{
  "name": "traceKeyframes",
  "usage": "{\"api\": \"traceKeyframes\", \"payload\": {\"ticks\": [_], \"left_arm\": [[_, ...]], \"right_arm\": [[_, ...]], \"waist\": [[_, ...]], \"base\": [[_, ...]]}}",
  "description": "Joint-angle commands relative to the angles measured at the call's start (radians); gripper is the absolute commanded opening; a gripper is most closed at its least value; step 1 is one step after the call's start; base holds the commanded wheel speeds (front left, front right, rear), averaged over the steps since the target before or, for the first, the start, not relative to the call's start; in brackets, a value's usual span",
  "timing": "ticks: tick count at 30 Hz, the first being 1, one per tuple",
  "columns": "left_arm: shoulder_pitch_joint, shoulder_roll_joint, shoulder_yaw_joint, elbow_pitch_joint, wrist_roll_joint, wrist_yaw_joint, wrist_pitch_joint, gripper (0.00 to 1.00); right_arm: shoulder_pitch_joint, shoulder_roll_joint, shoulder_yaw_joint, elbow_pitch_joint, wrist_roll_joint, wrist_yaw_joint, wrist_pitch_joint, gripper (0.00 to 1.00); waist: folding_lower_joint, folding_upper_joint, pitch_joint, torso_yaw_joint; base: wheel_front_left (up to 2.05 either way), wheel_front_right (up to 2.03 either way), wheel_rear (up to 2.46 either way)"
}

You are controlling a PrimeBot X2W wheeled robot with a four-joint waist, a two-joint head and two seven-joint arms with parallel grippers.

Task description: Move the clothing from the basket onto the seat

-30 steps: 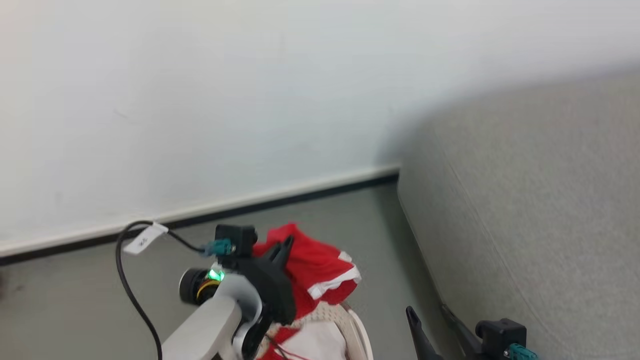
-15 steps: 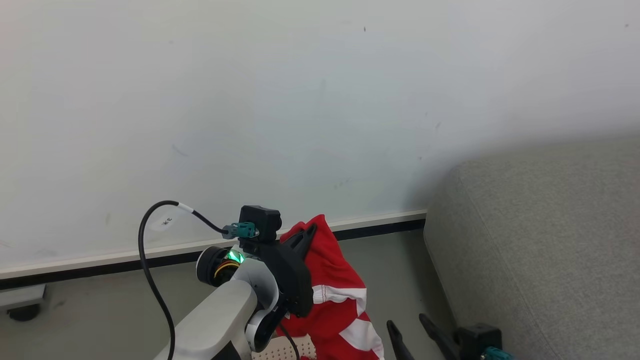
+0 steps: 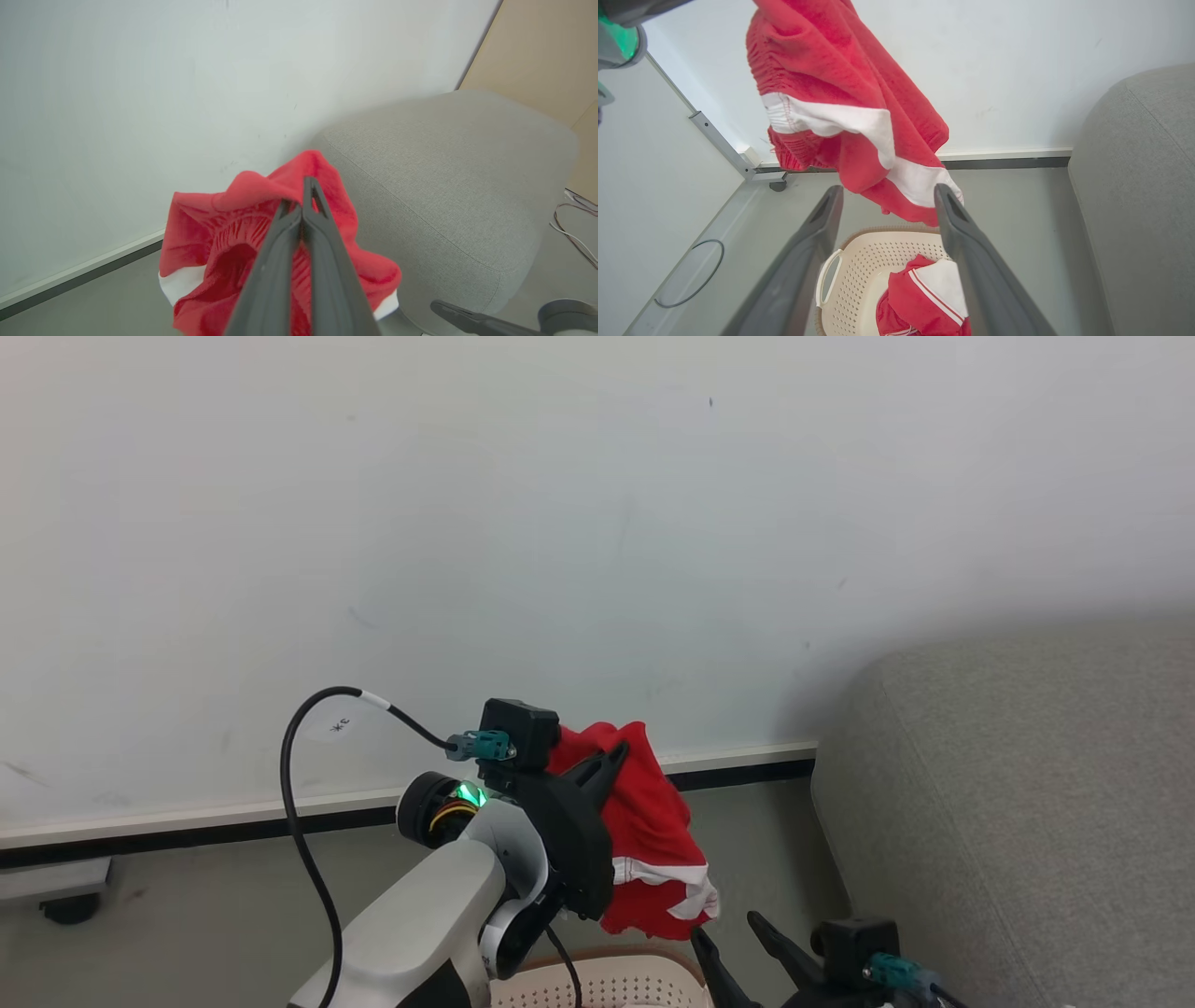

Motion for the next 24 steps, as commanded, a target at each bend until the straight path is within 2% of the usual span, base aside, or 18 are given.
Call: {"api": "traceKeyframes", "payload": {"ticks": [1, 19, 20, 21, 22, 23, 24], "left_arm": [[-0.011, -0.001, -0.009, -0.008, -0.005, 0.005, 0.005, 0.0], [-0.028, -0.001, -0.098, -0.186, -0.103, 0.036, 0.052, 0.0], [-0.029, -0.001, -0.102, -0.193, -0.102, 0.04, 0.054, 0.0], [-0.029, -0.001, -0.105, -0.198, -0.102, 0.042, 0.052, 0.0], [-0.026, -0.001, -0.105, -0.203, -0.107, 0.046, 0.05, 0.0], [-0.023, -0.001, -0.105, -0.207, -0.11, 0.049, 0.049, 0.0], [-0.021, -0.001, -0.105, -0.208, -0.11, 0.049, 0.048, 0.0]], "right_arm": [[-0.016, -0.001, 0.005, 0.008, 0.011, 0.0, -0.007, 1.0], [-0.193, -0.002, 0.115, 0.234, 0.109, 0.0, -0.064, 1.0], [-0.198, -0.002, 0.118, 0.24, 0.115, 0.0, -0.07, 0.93], [-0.204, -0.002, 0.118, 0.248, 0.117, 0.0, -0.075, 0.36], [-0.209, -0.002, 0.116, 0.256, 0.118, 0.0, -0.082, 0.11], [-0.213, -0.001, 0.116, 0.261, 0.12, 0.0, -0.088, 0.0], [-0.217, -0.001, 0.117, 0.266, 0.12, 0.0, -0.09, 0.0]], "waist": [[0.0, 0.0, -0.005, 0.006], [0.0, 0.0, -0.02, 0.059], [0.0, 0.0, -0.021, 0.061], [0.0, 0.0, -0.022, 0.063], [0.0, 0.0, -0.023, 0.064], [0.0, 0.0, -0.024, 0.065], [0.0, 0.0, -0.025, 0.065]], "base": [[0.0, 0.0, 0.0], [0.0, 0.0, 0.0], [0.0, 0.0, 0.0], [0.0, 0.0, 0.0], [0.0, 0.0, 0.0], [0.0, 0.0, 0.0], [0.0, 0.0, 0.0]]}}
